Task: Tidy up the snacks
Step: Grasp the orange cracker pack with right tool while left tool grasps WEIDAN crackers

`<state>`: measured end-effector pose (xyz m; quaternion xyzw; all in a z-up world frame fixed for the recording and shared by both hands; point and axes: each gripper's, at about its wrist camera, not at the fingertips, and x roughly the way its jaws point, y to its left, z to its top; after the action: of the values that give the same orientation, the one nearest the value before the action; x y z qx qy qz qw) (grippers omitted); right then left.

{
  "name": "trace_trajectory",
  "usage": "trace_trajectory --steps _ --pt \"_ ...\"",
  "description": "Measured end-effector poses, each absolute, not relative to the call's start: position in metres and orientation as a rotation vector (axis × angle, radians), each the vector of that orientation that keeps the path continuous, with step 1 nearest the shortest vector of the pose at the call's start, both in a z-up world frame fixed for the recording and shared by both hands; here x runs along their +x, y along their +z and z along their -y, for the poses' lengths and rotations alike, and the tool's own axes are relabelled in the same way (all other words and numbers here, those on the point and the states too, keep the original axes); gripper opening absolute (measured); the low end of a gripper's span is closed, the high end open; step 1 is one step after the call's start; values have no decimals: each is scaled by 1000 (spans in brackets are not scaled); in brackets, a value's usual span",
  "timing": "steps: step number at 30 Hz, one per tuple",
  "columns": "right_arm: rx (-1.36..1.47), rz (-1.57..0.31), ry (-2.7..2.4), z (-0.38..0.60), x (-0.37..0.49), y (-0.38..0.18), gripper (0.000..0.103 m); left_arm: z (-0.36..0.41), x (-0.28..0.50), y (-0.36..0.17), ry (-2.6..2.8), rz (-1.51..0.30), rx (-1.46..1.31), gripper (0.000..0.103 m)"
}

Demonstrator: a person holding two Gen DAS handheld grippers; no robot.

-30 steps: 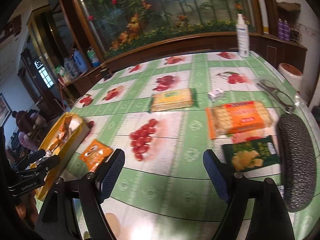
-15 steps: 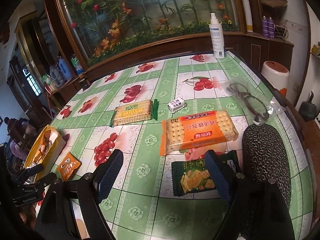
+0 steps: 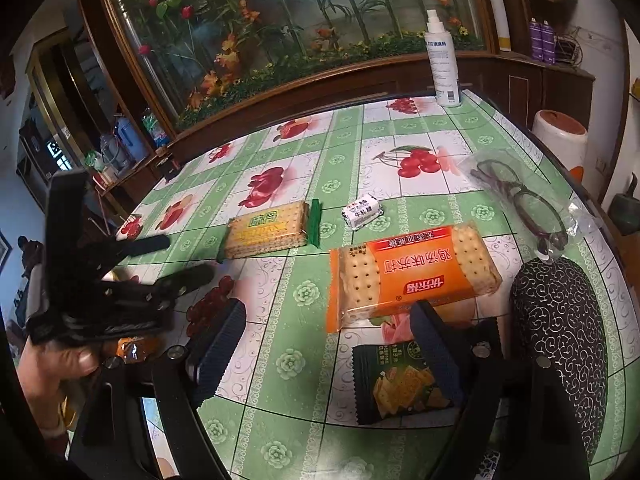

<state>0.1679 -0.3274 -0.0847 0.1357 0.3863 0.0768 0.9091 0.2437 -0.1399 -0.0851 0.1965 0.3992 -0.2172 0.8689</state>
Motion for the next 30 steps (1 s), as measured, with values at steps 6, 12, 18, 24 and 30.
trace_trajectory --steps 6,12,18,24,30 --pt "298 -840 173 325 177 -92 86 175 264 -92 -546 -836 555 85" --pt "312 -906 115 334 199 -103 87 195 282 -105 -582 -870 597 85" --pt "296 -938 89 330 226 -108 91 191 289 -107 -612 -924 537 85" --pt "335 -930 45 327 246 -108 91 189 291 -104 -580 -902 519 85" --pt "371 -897 -112 347 251 -109 91 196 295 -107 -610 -909 523 86"
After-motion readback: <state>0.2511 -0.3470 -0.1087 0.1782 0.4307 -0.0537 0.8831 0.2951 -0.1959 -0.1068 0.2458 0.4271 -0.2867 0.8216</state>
